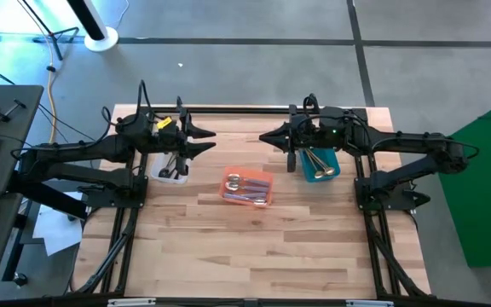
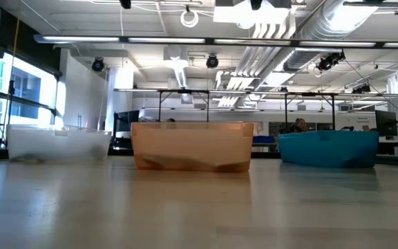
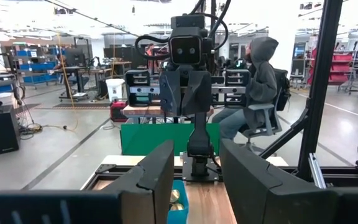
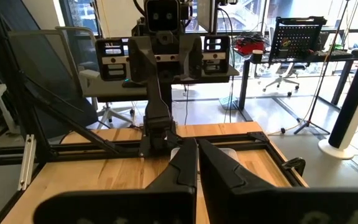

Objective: Sort silverware by color (type)
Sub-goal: Return to Home Position

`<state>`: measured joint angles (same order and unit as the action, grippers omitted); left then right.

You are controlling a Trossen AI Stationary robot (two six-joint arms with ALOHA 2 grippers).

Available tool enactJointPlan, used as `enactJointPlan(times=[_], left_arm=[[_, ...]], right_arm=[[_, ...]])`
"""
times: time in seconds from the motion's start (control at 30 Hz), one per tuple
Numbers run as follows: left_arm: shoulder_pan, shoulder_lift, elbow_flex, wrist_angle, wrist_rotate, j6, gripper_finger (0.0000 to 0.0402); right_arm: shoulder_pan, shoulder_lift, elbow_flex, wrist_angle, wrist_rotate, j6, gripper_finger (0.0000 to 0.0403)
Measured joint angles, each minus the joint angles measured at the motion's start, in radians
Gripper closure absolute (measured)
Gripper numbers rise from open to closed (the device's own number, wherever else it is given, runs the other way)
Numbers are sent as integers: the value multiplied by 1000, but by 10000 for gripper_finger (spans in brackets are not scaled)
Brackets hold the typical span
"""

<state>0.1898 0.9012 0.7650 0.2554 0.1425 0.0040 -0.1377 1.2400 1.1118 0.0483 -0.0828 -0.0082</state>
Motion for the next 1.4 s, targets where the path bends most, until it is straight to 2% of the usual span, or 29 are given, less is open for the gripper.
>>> enactJointPlan(times=[0.13,0.37,0.9,1.03,1.27,1.4], left_arm=[[0,0,0,-6,-3,0,305],[0,0,0,-6,-3,-3,393],[0,-10,0,-4,-2,-71,401],[0,-39,0,-14,8,-81,402],[0,-109,0,-131,2,-62,401],[0,-140,-41,-80,-14,-55,401]], right_arm=[[0,0,0,0,0,0,403],[0,0,0,0,0,0,403],[0,0,0,-17,0,0,403],[0,0,0,-17,0,0,403],[0,0,0,-27,0,0,403],[0,0,0,-38,0,0,403]])
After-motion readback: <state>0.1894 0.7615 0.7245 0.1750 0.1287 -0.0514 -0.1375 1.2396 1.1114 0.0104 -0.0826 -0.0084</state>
